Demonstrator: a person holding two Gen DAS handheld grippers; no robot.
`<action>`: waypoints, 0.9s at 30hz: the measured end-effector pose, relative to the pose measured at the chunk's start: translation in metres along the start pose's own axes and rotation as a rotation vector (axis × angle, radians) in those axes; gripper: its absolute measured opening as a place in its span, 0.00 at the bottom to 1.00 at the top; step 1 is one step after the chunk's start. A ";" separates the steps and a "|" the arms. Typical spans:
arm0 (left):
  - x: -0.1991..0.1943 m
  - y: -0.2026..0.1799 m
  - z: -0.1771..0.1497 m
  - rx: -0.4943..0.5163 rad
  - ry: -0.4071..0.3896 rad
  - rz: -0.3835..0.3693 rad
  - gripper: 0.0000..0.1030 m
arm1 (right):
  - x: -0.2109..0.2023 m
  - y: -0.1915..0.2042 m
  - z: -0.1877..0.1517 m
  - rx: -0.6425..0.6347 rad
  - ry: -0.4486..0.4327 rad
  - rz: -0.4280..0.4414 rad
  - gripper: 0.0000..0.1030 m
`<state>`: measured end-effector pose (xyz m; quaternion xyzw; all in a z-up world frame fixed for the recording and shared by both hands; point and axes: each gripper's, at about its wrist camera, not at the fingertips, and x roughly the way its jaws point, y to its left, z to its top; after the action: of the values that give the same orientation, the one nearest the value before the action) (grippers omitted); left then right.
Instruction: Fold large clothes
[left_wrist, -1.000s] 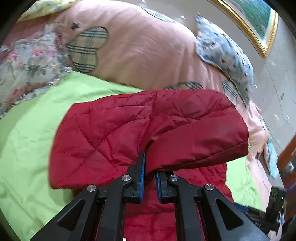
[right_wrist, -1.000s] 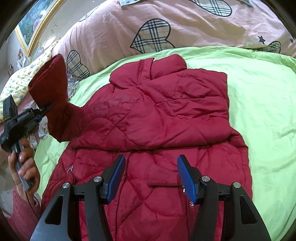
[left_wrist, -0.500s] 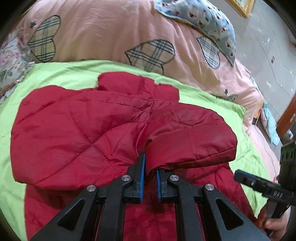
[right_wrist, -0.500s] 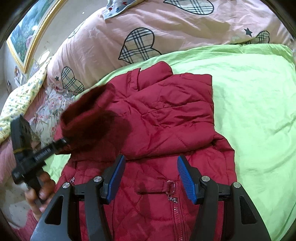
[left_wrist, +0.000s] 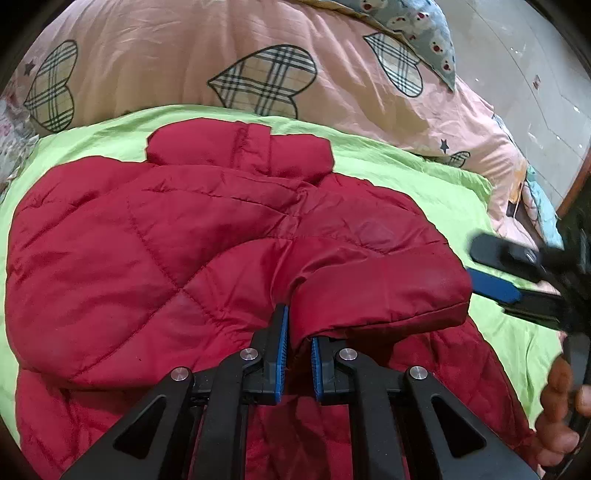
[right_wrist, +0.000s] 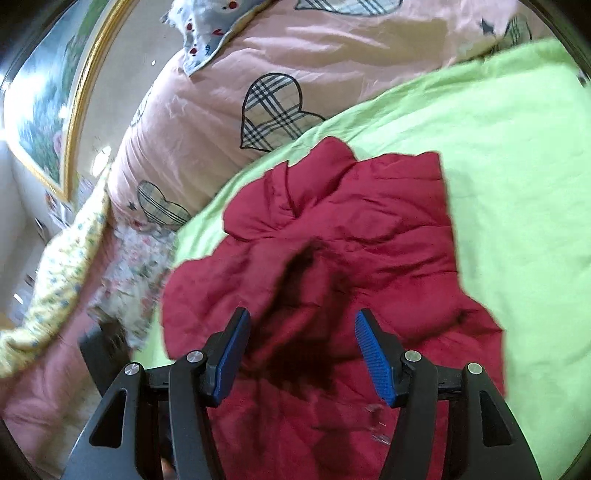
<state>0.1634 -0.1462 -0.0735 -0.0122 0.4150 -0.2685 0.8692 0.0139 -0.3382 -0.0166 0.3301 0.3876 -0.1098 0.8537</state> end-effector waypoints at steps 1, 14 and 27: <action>0.001 -0.002 -0.001 0.005 0.000 0.000 0.08 | 0.004 -0.001 0.002 0.010 0.006 0.002 0.60; -0.002 0.008 -0.005 -0.013 0.068 -0.067 0.72 | 0.025 -0.007 0.009 0.026 0.005 -0.017 0.03; -0.051 0.060 0.026 -0.040 -0.040 0.080 0.59 | 0.006 -0.012 0.006 -0.072 -0.044 -0.180 0.03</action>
<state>0.1839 -0.0754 -0.0348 -0.0184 0.4028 -0.2249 0.8870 0.0162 -0.3508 -0.0243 0.2603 0.4004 -0.1794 0.8600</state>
